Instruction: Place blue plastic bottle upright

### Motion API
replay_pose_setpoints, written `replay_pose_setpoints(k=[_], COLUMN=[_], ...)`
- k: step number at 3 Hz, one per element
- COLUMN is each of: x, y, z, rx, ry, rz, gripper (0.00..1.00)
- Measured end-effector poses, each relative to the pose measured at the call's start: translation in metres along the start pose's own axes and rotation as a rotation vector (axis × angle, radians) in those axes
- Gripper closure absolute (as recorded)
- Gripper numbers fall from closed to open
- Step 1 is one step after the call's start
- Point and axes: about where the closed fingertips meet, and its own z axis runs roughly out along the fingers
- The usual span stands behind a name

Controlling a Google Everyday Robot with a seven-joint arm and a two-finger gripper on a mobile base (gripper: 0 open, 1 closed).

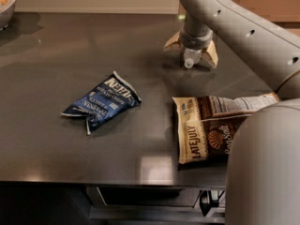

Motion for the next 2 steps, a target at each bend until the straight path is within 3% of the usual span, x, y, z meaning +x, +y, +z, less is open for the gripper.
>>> replay_pose_setpoints(k=[2], x=[0.0199], y=[0.0021], z=[0.0235], rx=[-0.057], ry=[0.086], rz=[-0.035], gripper=[0.0])
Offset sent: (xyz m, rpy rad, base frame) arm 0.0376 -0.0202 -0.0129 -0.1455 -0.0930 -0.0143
